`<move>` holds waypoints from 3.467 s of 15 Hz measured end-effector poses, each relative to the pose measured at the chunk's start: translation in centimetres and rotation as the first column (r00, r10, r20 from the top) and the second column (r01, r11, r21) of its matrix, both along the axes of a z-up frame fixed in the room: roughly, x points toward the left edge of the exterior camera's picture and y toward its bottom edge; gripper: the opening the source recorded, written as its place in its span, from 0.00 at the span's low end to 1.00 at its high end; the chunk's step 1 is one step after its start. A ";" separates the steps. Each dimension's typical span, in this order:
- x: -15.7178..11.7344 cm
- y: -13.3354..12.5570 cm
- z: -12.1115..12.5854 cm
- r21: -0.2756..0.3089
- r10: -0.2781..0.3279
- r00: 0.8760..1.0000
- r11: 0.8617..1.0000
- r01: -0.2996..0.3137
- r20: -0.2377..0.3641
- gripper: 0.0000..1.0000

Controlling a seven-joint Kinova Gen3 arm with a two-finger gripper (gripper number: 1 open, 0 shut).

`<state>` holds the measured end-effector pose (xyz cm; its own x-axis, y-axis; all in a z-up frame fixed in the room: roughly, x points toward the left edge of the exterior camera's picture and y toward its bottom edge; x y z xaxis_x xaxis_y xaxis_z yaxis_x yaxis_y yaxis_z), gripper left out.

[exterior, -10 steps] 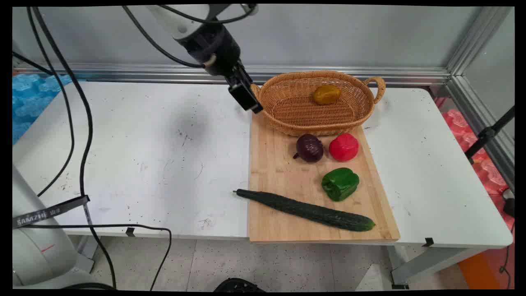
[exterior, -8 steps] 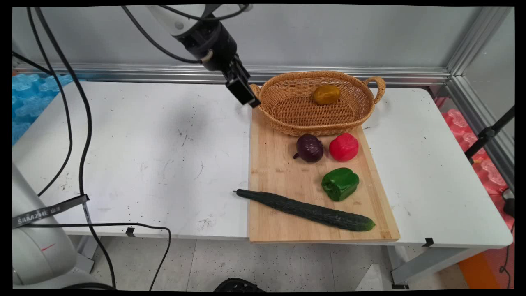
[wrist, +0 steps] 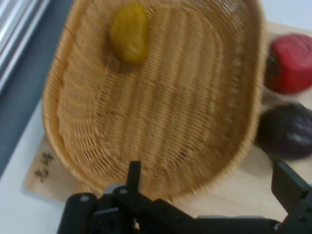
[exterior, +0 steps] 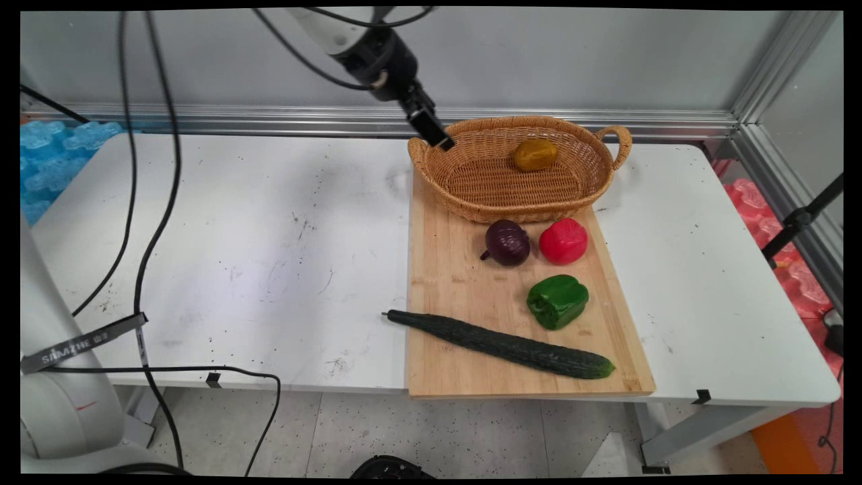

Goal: Pick up the potato from the vegetable basket, then place the picked object on the cutting board

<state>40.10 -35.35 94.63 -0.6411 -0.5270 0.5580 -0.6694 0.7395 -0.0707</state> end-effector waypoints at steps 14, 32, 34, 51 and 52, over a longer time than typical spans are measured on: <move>-7.6 -15.5 -9.2 -0.048 -0.019 0.999 0.999 0.018 -0.028 1.00; -12.5 -23.0 -16.9 0.013 -0.057 0.998 0.998 0.057 -0.017 0.00; -12.4 -22.9 -16.6 0.014 -0.063 0.998 0.998 0.064 -0.015 0.00; -8.2 -10.6 -1.3 -0.025 0.119 0.989 0.992 -0.122 -0.088 0.00; -8.1 -9.3 -0.7 -0.018 0.132 0.987 0.991 -0.134 -0.089 0.00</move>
